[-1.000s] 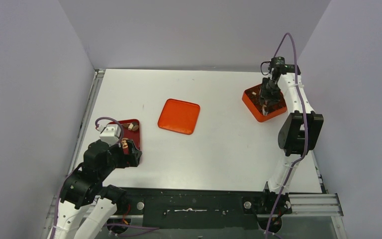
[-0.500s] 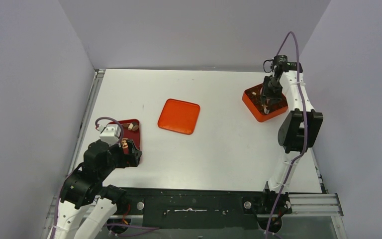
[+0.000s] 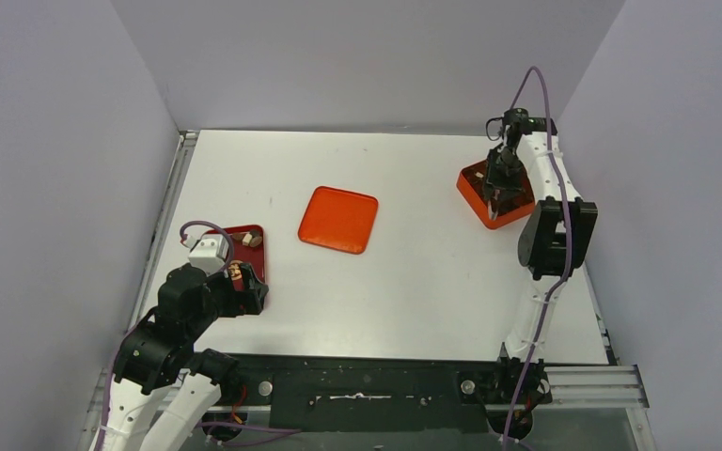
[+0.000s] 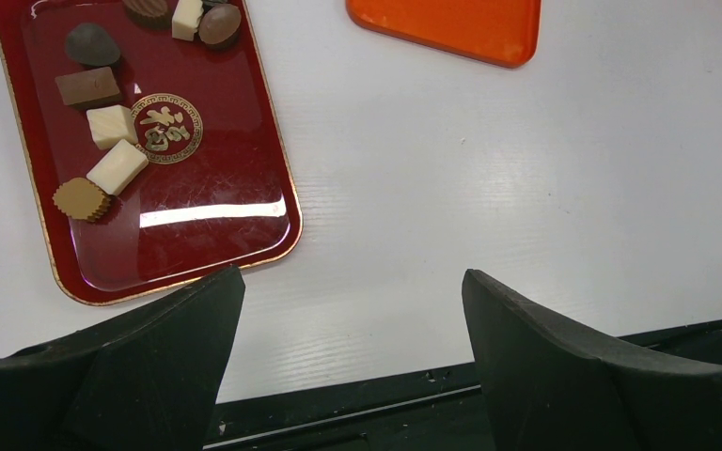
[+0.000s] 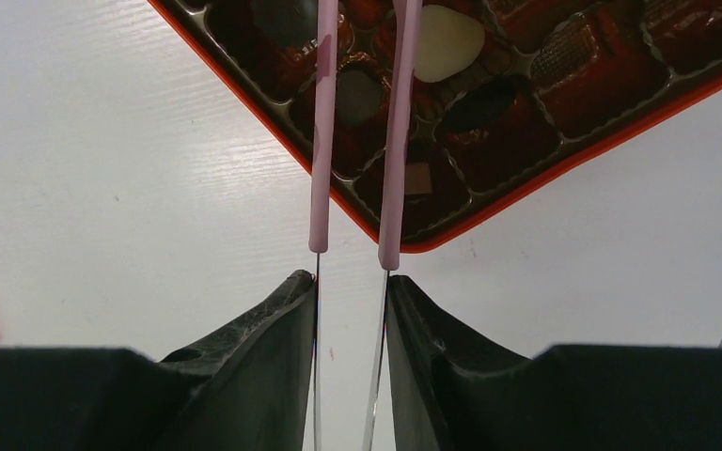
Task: Pack the chocolate
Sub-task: Adjust the fake chocolate in the packing box.
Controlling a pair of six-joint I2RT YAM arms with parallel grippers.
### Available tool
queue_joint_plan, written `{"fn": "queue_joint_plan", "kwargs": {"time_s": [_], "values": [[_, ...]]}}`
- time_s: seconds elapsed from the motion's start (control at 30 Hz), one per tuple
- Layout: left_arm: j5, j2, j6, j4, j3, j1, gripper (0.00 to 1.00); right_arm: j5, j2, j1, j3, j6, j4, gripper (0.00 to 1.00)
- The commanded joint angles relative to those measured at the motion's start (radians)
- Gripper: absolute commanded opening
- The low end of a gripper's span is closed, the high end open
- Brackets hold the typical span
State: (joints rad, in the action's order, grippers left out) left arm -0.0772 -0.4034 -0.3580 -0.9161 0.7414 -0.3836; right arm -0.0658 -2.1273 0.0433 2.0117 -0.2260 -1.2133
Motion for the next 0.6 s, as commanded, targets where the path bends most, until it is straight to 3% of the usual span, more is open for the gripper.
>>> {"fn": "queue_joint_plan", "kwargs": {"time_s": [0.0, 0.37, 0.57], "values": [[-0.003, -0.003, 0.011, 0.062, 0.007, -0.003, 0.85, 0.001, -0.01, -0.014, 0.064, -0.014, 0.012, 0.31], [-0.007, 0.004, 0.013, 0.062, 0.007, -0.003, 0.85, 0.057, -0.048, -0.011, 0.076, -0.029, -0.034, 0.3], [-0.011, 0.019, 0.011, 0.059, 0.006, -0.004, 0.85, 0.049, -0.045, -0.011, 0.069, -0.021, -0.023, 0.25]]}}
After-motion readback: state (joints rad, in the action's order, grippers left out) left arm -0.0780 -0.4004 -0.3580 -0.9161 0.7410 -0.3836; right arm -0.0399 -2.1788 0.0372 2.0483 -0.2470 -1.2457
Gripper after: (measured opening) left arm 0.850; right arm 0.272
